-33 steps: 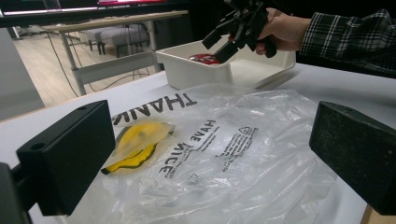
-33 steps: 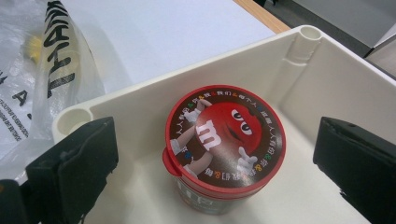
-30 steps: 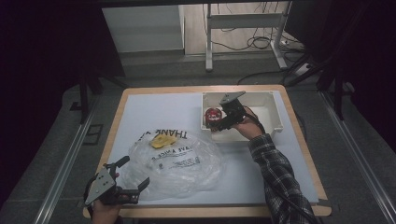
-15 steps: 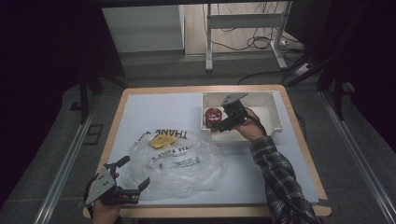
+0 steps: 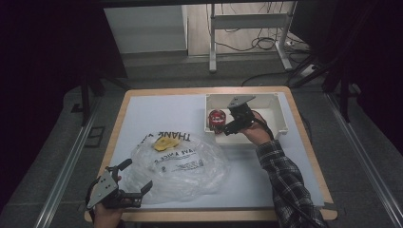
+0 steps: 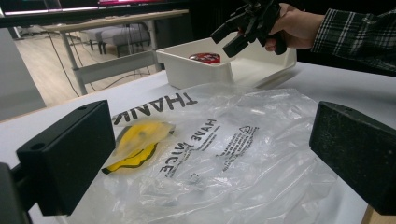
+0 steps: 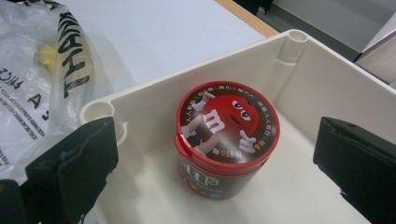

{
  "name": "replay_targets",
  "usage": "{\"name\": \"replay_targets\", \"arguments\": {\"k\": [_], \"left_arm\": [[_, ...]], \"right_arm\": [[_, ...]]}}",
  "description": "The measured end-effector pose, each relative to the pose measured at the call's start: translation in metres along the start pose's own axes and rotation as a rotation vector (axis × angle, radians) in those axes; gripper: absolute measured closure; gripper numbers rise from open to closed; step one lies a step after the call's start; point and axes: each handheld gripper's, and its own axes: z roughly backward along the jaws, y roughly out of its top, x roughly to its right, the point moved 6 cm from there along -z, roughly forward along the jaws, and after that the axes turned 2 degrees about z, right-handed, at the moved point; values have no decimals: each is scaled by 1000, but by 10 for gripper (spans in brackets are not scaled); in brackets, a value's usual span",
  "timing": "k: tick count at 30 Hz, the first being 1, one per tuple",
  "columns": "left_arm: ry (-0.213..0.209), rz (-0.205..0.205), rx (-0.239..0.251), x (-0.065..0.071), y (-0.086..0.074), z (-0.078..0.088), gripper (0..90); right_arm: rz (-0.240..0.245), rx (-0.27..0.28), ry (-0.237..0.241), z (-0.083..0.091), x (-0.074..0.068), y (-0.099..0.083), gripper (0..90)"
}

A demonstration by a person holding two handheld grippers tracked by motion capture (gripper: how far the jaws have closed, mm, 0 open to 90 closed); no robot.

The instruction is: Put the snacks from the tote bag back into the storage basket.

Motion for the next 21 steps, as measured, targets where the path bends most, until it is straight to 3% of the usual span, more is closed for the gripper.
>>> {"name": "replay_targets", "arguments": {"k": [21], "left_arm": [[1,3,-2,0,0,0,2]], "right_arm": [[-14,39,-9,11,-9,0,1]]}}
